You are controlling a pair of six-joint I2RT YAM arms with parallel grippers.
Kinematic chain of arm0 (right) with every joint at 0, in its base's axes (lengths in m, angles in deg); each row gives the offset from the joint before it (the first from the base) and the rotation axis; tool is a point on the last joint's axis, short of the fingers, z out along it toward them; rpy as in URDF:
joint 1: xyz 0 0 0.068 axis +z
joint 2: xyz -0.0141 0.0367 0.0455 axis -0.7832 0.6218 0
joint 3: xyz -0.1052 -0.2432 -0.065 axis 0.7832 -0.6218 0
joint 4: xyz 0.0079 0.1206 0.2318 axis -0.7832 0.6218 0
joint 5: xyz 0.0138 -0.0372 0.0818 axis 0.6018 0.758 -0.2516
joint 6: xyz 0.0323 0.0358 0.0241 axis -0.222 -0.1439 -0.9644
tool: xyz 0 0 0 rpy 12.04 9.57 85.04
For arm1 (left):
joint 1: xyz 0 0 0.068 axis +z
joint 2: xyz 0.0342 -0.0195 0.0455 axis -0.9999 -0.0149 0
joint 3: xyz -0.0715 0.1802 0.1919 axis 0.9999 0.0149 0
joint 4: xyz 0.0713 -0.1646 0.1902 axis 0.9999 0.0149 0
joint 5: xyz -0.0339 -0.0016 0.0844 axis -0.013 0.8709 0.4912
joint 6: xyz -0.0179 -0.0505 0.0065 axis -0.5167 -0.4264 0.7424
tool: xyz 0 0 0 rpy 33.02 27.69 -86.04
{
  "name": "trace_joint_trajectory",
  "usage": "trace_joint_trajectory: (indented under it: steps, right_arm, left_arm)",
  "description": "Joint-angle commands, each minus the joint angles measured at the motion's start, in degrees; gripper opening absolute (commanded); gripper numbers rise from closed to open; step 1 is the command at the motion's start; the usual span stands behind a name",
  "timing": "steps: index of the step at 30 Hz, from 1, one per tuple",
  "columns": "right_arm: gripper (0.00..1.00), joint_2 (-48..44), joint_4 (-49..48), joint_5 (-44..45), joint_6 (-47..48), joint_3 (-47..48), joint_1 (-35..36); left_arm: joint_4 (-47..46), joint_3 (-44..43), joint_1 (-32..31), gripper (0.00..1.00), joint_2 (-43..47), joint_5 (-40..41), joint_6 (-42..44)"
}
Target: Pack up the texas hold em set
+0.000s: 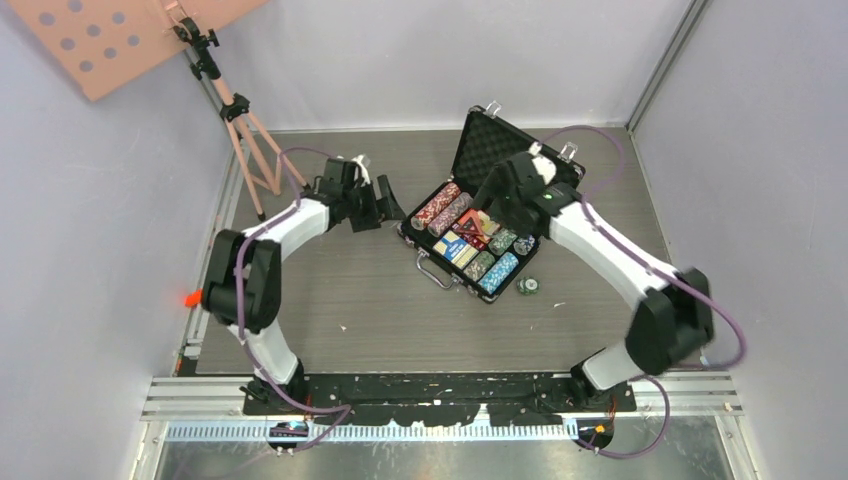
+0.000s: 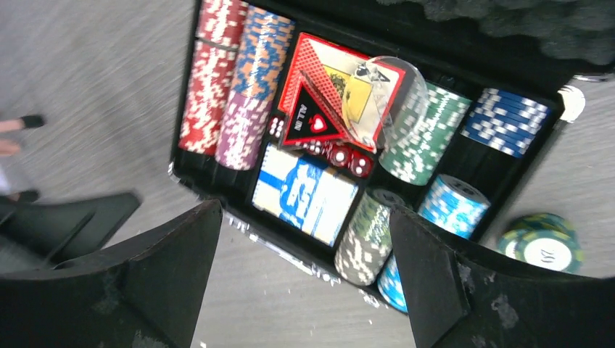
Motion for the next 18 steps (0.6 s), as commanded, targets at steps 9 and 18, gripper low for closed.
trace_joint_trajectory:
  steps: [9,18]
  right_arm:
    - [0.87,-27.8,2.64,-2.07,13.09,-18.01,-7.87]
    - [0.81,-41.04,2.5,5.59,10.51,-27.08,-11.46]
  left_arm:
    - [-1.74,-10.22,-0.03,0.6,-11.07,-5.01,1.53]
    - [-2.64,-10.08,0.11,0.47,-15.15,-6.67,1.25]
